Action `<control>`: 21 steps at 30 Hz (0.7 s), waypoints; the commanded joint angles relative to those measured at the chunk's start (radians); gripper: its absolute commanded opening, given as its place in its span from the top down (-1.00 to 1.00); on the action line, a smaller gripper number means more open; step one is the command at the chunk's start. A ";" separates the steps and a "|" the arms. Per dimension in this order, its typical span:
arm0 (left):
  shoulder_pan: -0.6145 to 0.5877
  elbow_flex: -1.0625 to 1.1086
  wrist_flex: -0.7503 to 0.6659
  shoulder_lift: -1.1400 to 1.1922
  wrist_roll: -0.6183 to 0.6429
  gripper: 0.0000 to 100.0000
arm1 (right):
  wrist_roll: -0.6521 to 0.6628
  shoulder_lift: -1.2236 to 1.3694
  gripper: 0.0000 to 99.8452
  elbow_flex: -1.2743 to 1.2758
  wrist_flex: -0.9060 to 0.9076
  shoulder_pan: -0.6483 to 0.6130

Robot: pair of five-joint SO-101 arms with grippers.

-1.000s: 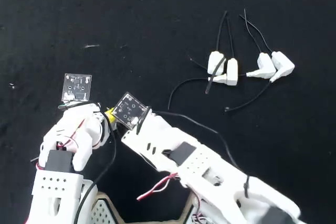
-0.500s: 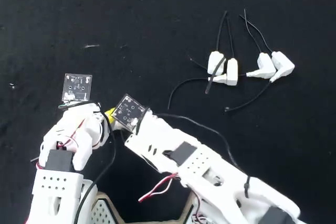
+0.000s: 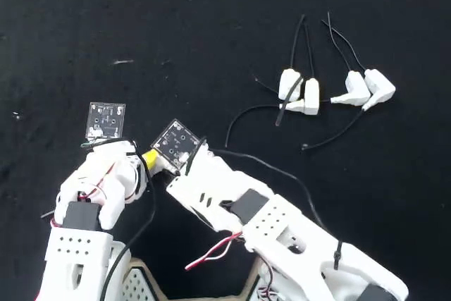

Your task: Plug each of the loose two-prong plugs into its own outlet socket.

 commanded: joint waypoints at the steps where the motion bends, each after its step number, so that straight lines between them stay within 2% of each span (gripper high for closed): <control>1: -0.012 -0.008 -0.018 -0.009 0.003 0.54 | -0.009 -0.058 0.98 -0.044 -0.002 0.025; 5: -0.005 -0.007 -0.015 -0.009 0.003 0.54 | -0.017 -0.058 0.98 -0.012 -0.068 0.025; 10: -0.004 -0.007 -0.012 -0.009 0.003 0.54 | -0.087 -0.061 0.98 0.047 -0.192 0.025; 21: -0.004 0.010 -0.018 -0.009 0.003 0.54 | -0.095 -0.061 0.98 0.048 -0.198 0.025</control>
